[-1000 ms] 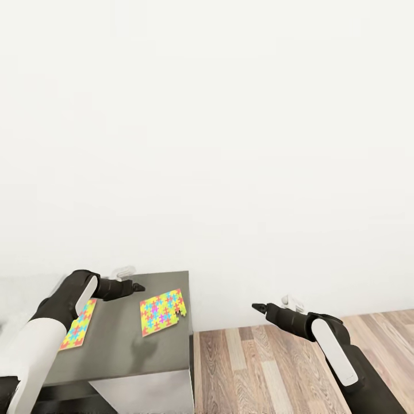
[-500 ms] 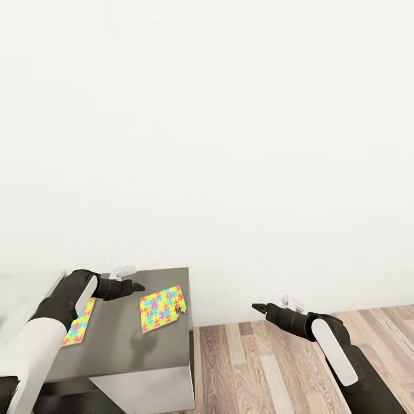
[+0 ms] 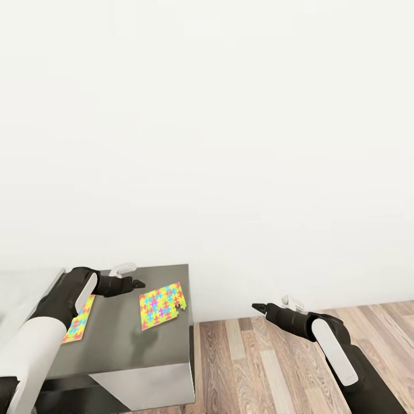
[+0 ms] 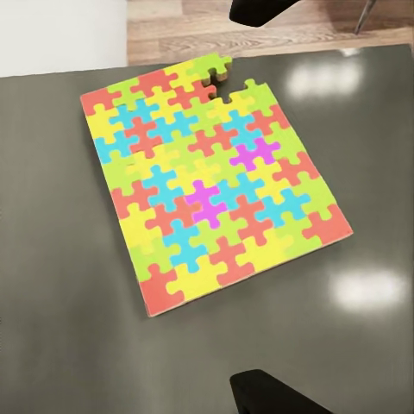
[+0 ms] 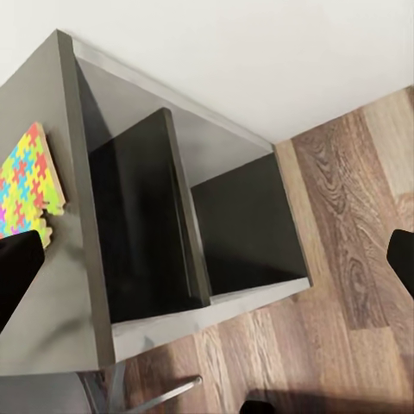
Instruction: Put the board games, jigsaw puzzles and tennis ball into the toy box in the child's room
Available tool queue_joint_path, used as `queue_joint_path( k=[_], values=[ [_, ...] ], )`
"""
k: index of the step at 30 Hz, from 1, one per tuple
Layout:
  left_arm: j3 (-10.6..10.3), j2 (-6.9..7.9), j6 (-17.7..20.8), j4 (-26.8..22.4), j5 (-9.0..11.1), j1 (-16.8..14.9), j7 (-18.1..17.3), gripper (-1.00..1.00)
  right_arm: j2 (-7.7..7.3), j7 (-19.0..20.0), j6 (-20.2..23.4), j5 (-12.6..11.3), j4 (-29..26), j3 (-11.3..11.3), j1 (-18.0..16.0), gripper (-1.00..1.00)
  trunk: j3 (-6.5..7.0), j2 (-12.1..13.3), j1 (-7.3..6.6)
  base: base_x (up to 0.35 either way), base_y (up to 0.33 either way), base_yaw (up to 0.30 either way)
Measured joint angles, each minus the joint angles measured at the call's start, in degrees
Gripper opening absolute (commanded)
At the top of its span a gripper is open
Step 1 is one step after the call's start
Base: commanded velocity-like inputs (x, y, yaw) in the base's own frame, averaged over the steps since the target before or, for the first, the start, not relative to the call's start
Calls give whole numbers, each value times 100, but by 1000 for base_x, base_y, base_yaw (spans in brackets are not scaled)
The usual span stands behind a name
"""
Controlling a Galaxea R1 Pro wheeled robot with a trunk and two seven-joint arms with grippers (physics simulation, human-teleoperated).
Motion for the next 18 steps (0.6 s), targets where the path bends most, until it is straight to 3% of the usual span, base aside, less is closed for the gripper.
queue_joint_path(
  k=[18],
  values=[
    [0,-2,11,-10,0,2,-6,100,0,3,1,1,0,0,0,100,-168,0,1,48,-24,0]
  ],
)
